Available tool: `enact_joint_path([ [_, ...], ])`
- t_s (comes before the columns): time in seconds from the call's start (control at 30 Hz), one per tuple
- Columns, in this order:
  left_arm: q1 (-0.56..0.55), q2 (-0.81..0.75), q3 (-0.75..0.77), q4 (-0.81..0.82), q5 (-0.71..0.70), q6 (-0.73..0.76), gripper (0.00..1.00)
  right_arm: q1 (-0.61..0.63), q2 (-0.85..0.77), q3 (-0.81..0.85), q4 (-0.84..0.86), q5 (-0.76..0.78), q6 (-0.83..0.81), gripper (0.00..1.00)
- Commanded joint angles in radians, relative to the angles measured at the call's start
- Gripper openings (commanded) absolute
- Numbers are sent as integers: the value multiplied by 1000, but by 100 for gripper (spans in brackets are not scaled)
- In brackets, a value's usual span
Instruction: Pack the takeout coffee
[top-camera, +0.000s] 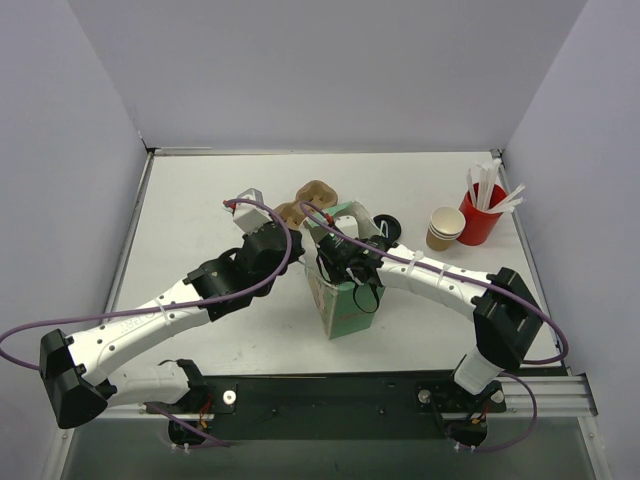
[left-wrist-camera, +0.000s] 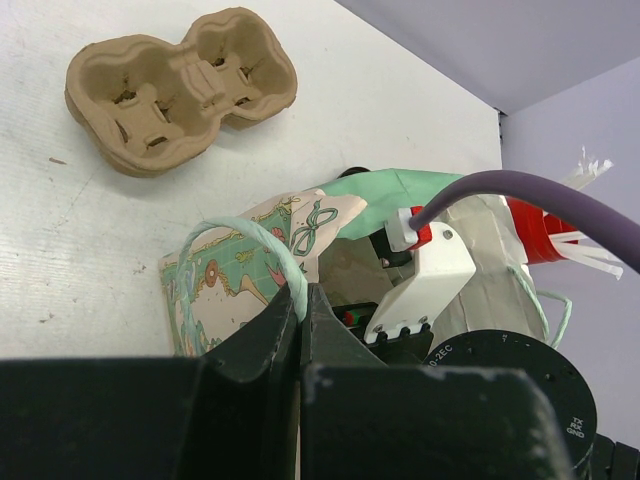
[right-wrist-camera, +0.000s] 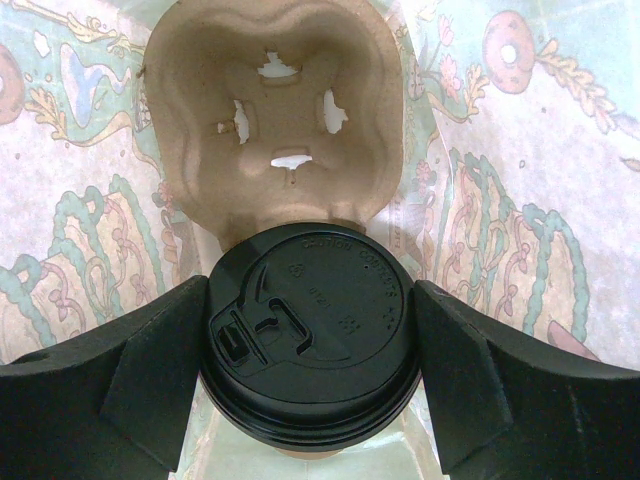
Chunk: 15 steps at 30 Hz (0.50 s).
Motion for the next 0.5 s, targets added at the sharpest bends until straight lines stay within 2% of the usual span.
enact_joint_path([
  [0.0,-1,-16,14,12,5,21,0,9,59,-49,-168,-62,12,6],
  [0.47,2,-20,19,-11,-1,25,0,12,25,-155,-55,-54,18,6],
])
